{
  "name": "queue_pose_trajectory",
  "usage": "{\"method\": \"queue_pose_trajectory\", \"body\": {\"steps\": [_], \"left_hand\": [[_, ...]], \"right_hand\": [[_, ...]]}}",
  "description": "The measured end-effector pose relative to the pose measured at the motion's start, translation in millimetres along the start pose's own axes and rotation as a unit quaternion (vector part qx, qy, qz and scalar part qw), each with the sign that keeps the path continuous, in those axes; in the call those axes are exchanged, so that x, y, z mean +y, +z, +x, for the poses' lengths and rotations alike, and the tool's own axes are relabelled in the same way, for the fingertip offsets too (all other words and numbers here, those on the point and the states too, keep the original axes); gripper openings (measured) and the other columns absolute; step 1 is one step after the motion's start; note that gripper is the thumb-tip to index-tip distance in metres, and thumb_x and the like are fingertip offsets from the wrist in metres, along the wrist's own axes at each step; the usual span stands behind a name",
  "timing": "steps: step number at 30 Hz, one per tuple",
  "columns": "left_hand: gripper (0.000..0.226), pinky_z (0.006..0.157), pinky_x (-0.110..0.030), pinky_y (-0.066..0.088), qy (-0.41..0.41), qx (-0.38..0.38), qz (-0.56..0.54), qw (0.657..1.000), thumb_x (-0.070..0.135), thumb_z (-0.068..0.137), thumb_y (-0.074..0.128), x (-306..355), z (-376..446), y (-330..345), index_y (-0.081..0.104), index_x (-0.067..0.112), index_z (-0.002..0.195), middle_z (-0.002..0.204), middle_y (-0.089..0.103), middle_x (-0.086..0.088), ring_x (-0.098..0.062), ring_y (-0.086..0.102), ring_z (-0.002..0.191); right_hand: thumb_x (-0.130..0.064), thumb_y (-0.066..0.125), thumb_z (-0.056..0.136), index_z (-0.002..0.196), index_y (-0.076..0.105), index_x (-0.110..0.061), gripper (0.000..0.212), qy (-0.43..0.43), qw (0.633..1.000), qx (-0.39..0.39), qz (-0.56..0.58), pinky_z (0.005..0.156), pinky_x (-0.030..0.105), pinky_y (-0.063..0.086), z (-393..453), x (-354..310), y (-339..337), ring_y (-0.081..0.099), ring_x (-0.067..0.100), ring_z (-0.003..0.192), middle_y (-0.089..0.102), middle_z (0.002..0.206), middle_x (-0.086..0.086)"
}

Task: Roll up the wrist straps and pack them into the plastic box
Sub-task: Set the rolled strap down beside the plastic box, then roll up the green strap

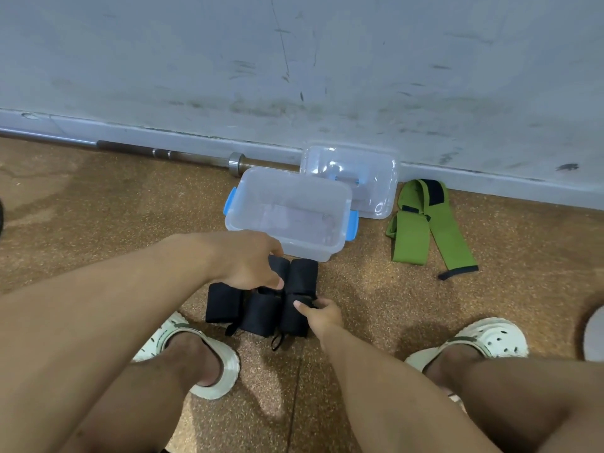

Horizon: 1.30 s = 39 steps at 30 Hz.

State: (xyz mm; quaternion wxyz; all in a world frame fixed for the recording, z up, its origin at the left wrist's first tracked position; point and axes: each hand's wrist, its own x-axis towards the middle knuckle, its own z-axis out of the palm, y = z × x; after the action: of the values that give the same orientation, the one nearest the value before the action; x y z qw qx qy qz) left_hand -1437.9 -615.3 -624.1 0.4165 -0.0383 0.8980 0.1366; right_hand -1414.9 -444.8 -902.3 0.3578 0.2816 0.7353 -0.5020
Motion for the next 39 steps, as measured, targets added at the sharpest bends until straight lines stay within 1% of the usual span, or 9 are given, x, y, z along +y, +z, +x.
{"method": "queue_pose_trajectory", "body": {"steps": [7,11,15,19,23,27,32,36,39], "left_hand": [[0.067,0.111,-0.037,0.041,0.011,-0.006,-0.007,1.0,0.047,0.094,0.067,21,12,-3,0.04,0.026,0.152,0.146,0.052,0.003,-0.022,0.052,0.129],[0.068,0.114,-0.036,0.038,0.044,0.013,-0.02,0.999,0.047,0.094,0.067,46,21,-11,0.04,0.025,0.152,0.149,0.05,0.003,-0.022,0.05,0.131],[0.061,0.104,-0.027,0.037,0.099,0.068,-0.048,0.992,0.042,0.096,0.066,76,27,-18,0.044,0.022,0.149,0.146,0.053,0.002,-0.019,0.05,0.131],[0.057,0.102,-0.027,0.038,0.132,0.095,-0.068,0.984,0.047,0.098,0.06,97,43,-16,0.045,0.024,0.148,0.144,0.055,0.002,-0.018,0.052,0.129],[0.06,0.101,-0.029,0.039,0.138,0.066,-0.077,0.985,0.051,0.1,0.055,114,68,-7,0.04,0.024,0.152,0.144,0.055,0.0,-0.02,0.052,0.13],[0.062,0.103,-0.033,0.042,0.138,0.062,-0.07,0.986,0.05,0.101,0.055,131,92,-2,0.037,0.022,0.154,0.137,0.06,0.0,-0.019,0.054,0.125],[0.064,0.112,-0.039,0.04,0.144,0.027,-0.01,0.989,0.047,0.1,0.056,148,116,12,0.033,0.025,0.155,0.153,0.048,-0.004,-0.024,0.048,0.137],[0.068,0.109,-0.037,0.04,0.132,0.024,0.003,0.991,0.041,0.098,0.063,154,127,16,0.032,0.021,0.155,0.152,0.048,-0.006,-0.025,0.049,0.136],[0.071,0.108,-0.043,0.046,0.11,0.046,0.012,0.993,0.038,0.091,0.071,153,132,18,0.036,0.02,0.15,0.143,0.055,-0.007,-0.026,0.055,0.13]], "right_hand": [[-0.036,0.075,0.093,0.144,0.05,-0.01,0.062,-0.033,0.998,0.039,-0.036,0.098,0.033,0.044,-1,-26,-46,0.057,0.029,0.125,0.059,0.14,0.01],[-0.04,0.073,0.093,0.136,0.055,-0.016,0.053,-0.069,0.995,0.062,-0.038,0.105,0.042,0.049,1,-48,-81,0.061,0.028,0.118,0.063,0.133,0.007],[-0.039,0.069,0.097,0.129,0.055,-0.025,0.038,-0.087,0.99,0.097,-0.056,0.085,0.031,0.057,7,-75,-124,0.065,0.02,0.096,0.066,0.116,0.002],[-0.032,0.063,0.101,0.143,0.053,-0.015,0.046,-0.087,0.984,0.12,-0.101,0.089,0.026,0.042,26,-92,-173,0.055,0.02,0.097,0.063,0.136,0.007],[-0.027,0.066,0.1,0.151,0.045,-0.015,0.056,-0.078,0.977,0.155,-0.125,0.071,0.027,0.051,50,-100,-200,0.064,0.02,0.089,0.065,0.129,0.008],[-0.014,0.061,0.099,0.157,0.036,-0.017,0.064,-0.079,0.97,0.222,-0.065,0.088,0.027,0.048,74,-107,-217,0.064,0.031,0.116,0.061,0.138,0.01],[-0.021,0.073,0.093,0.158,0.033,-0.027,0.077,-0.024,0.98,0.196,0.01,0.09,0.036,0.061,99,-98,-220,0.071,0.025,0.103,0.061,0.137,0.004],[-0.024,0.073,0.095,0.136,0.061,-0.017,0.044,-0.019,0.987,0.155,0.033,0.083,0.032,0.06,102,-102,-210,0.067,0.021,0.094,0.067,0.115,0.001],[-0.023,0.068,0.098,0.128,0.067,-0.013,0.031,-0.096,0.985,0.136,-0.035,0.102,0.039,0.052,98,-109,-189,0.063,0.027,0.113,0.068,0.125,0.004]]}}
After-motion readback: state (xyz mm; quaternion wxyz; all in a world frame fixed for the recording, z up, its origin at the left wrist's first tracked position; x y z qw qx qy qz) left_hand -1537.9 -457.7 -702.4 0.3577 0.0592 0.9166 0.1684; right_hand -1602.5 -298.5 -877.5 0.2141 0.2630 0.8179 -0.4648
